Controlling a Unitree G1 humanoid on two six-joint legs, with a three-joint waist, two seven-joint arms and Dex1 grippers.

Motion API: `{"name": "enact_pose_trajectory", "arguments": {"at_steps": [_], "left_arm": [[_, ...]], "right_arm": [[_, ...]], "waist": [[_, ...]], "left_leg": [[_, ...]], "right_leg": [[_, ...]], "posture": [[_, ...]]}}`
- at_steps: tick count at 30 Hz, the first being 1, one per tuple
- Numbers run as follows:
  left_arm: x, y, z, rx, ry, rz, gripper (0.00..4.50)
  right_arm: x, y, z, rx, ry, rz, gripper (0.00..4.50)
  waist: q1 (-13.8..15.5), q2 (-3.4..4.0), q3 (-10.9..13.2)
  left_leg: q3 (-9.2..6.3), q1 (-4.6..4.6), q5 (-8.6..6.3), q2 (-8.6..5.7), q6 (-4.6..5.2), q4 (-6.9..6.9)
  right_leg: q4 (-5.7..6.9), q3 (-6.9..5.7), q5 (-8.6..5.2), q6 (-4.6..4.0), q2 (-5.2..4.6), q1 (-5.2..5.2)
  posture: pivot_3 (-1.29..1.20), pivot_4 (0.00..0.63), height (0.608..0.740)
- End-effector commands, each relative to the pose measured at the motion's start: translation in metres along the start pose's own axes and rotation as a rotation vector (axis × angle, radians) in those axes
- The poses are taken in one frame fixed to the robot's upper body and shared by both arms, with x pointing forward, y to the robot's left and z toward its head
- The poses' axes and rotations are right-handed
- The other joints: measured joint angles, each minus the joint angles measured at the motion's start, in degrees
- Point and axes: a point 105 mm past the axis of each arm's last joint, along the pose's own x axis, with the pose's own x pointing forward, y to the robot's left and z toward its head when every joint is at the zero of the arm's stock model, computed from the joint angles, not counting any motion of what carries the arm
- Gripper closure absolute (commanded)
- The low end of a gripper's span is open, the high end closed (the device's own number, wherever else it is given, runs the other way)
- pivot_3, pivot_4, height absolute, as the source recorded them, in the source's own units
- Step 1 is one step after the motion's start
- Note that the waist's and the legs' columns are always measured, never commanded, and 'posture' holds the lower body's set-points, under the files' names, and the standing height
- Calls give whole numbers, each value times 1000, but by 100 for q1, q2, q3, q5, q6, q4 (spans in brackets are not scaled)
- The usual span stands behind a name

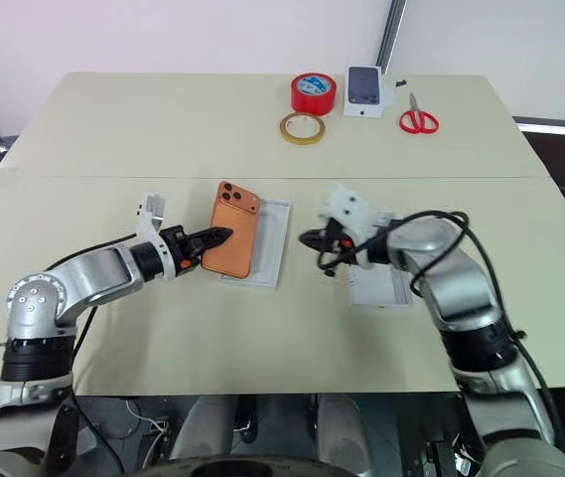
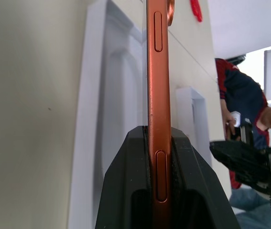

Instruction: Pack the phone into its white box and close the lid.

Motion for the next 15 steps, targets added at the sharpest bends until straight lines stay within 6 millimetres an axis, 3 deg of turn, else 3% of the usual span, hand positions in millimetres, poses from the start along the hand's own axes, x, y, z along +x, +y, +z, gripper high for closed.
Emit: {"name": "enact_pose_trajectory", "arguments": {"at_steps": [1, 6, 15], "left_arm": [[7, -13, 3, 24, 2, -66, 4428], [19, -15, 2, 16, 26, -90, 4428], [32, -17, -6, 20, 66, -99, 4428]], "right_arm": [[-16, -1, 8, -43, -37, -29, 4500], [-22, -1, 0, -34, -24, -46, 4500], [-19, 0, 3, -48, -44, -48, 4500]], "waist": [[-6, -2, 2], [-3, -4, 3], [8, -6, 5]], "left_leg": [[0, 10, 0, 0, 0, 1], [-11, 28, -1, 2, 0, 6], [-11, 25, -2, -1, 5, 6]], "right_leg": [[-2, 0, 0, 0, 2, 10], [-2, -1, -1, 1, 8, 27], [-1, 0, -3, 9, 11, 27]], "posture": [[0, 150, 740], [0, 150, 740], [0, 150, 740]]}}
